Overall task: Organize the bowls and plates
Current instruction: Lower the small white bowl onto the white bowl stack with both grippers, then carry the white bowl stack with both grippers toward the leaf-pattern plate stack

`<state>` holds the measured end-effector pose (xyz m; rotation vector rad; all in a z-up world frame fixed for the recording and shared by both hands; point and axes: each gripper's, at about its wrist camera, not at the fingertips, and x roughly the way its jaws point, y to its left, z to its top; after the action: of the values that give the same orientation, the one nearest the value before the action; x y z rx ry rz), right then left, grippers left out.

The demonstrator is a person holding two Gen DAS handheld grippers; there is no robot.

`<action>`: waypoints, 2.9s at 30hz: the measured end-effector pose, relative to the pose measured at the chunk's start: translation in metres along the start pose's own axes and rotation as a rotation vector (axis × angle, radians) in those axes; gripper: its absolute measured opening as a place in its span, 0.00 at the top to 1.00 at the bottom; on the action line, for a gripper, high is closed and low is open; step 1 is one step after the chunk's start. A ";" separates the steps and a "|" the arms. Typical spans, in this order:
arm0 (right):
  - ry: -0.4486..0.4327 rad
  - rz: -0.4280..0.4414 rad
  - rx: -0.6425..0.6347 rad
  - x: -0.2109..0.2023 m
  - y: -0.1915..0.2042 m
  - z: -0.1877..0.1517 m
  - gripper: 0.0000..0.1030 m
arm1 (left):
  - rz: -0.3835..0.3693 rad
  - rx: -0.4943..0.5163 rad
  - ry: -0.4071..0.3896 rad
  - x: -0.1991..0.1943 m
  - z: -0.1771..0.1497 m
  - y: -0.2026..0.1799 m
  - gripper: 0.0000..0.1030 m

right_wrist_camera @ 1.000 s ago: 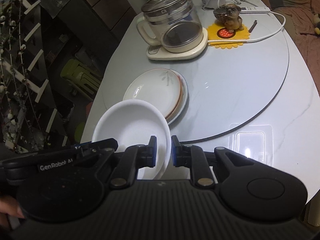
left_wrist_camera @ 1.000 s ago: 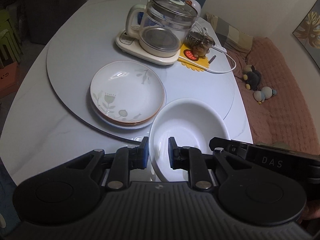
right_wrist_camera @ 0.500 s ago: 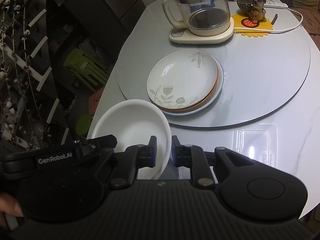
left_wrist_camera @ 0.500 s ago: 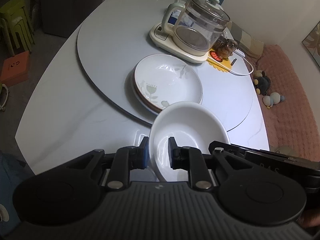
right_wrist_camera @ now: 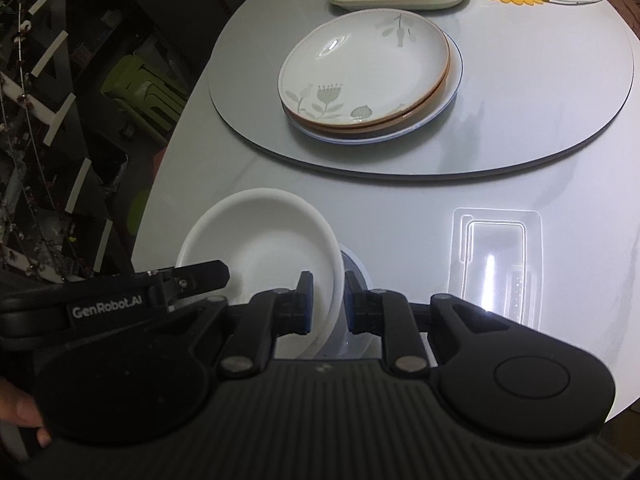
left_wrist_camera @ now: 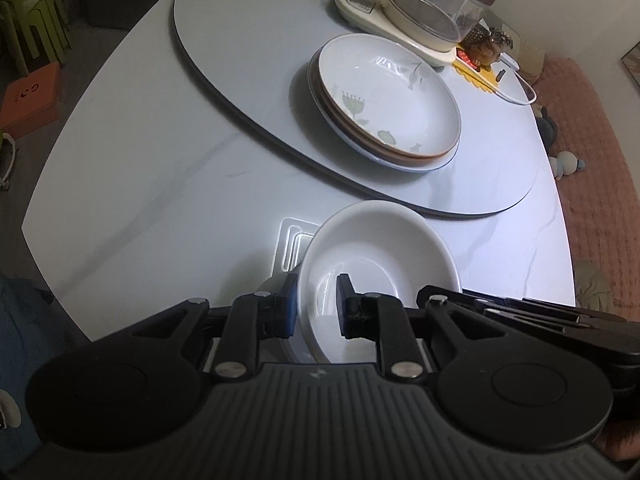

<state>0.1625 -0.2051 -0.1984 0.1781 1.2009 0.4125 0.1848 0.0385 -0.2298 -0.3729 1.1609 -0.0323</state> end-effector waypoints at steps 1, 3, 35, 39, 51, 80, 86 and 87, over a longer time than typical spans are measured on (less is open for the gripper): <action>0.006 -0.005 0.002 0.002 0.000 -0.001 0.81 | -0.001 0.003 0.010 0.004 0.000 0.000 0.79; 0.021 -0.019 0.006 0.007 -0.002 -0.003 0.81 | 0.000 0.011 0.025 0.008 -0.002 0.001 0.79; 0.034 0.029 0.183 0.013 -0.043 -0.006 0.51 | -0.046 -0.111 0.091 0.040 -0.015 0.030 0.41; 0.057 0.045 0.207 0.030 -0.045 -0.011 0.51 | -0.057 -0.102 0.095 0.052 -0.018 0.031 0.42; 0.097 0.056 0.200 0.061 -0.046 -0.024 0.63 | -0.100 -0.137 0.111 0.081 -0.026 0.039 0.55; 0.058 0.011 0.137 -0.010 -0.015 0.006 0.85 | -0.091 -0.075 0.101 0.003 -0.009 0.004 0.75; 0.014 0.012 0.145 -0.031 -0.009 0.017 0.85 | -0.114 -0.048 0.086 -0.017 0.002 -0.006 0.75; 0.006 0.009 0.146 -0.034 -0.009 0.019 0.85 | -0.116 -0.043 0.088 -0.019 0.003 -0.008 0.75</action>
<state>0.1719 -0.2249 -0.1652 0.3077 1.2371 0.3334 0.1807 0.0359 -0.2099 -0.4810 1.2271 -0.1260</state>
